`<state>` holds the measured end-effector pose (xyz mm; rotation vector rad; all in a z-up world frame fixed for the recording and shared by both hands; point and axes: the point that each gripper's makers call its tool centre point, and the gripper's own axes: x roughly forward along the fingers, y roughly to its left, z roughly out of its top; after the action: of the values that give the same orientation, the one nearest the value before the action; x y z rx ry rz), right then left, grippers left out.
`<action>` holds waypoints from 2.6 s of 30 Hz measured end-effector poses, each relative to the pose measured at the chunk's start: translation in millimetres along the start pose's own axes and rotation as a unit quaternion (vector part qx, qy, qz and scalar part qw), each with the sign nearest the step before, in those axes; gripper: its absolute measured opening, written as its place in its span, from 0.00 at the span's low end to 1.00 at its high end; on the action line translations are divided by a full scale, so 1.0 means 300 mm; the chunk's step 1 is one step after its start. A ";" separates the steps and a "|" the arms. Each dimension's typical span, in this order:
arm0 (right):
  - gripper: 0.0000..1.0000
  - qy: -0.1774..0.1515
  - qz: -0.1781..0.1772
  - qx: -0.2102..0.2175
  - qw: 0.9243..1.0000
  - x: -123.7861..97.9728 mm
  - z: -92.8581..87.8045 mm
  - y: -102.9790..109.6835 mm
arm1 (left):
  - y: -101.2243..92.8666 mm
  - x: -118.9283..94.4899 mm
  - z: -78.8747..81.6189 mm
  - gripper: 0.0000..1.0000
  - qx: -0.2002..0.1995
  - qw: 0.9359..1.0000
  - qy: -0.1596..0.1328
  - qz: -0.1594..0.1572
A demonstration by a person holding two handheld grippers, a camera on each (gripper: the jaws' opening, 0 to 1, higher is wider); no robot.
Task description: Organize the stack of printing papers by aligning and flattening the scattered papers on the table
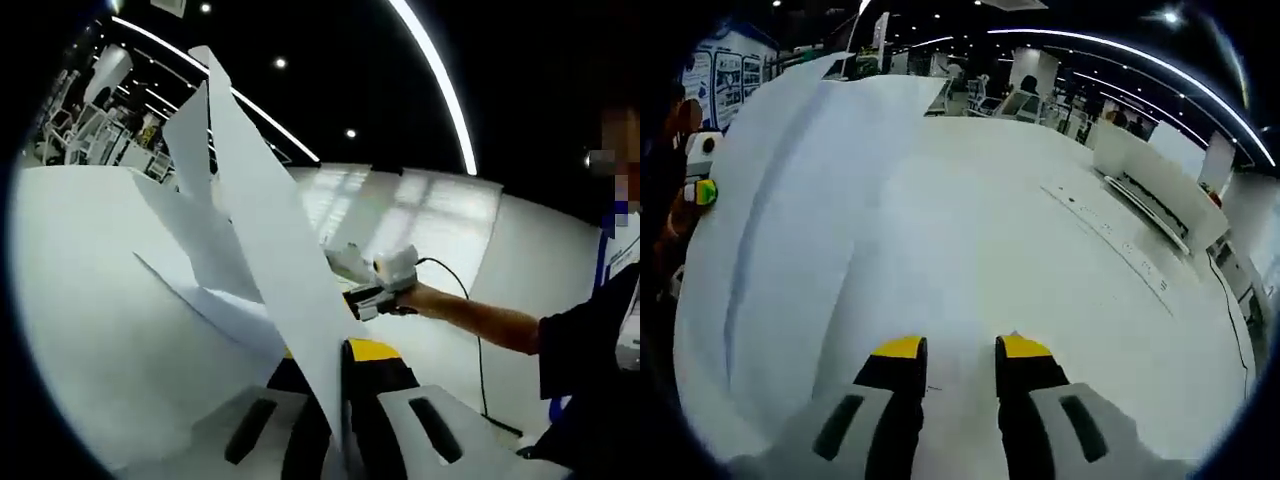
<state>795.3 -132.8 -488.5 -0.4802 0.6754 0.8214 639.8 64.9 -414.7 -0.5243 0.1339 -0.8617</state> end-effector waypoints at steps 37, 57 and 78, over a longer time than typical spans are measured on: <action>0.00 -0.092 -0.064 0.116 0.987 -0.268 0.090 -0.122 | 0.000 0.001 0.008 0.07 0.000 1.000 -0.008 -0.005; 0.00 -0.315 -0.058 0.053 0.946 -0.800 0.551 0.045 | 0.003 0.007 -0.005 0.08 -0.001 1.000 0.000 -0.001; 0.00 -0.290 0.035 0.157 0.943 -0.593 0.233 0.182 | 0.008 0.009 -0.010 0.08 -0.018 1.000 0.005 0.000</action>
<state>688.7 -145.9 -321.3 0.0841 0.2635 0.8507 642.2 62.8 -418.1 -0.5542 0.1589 -0.8640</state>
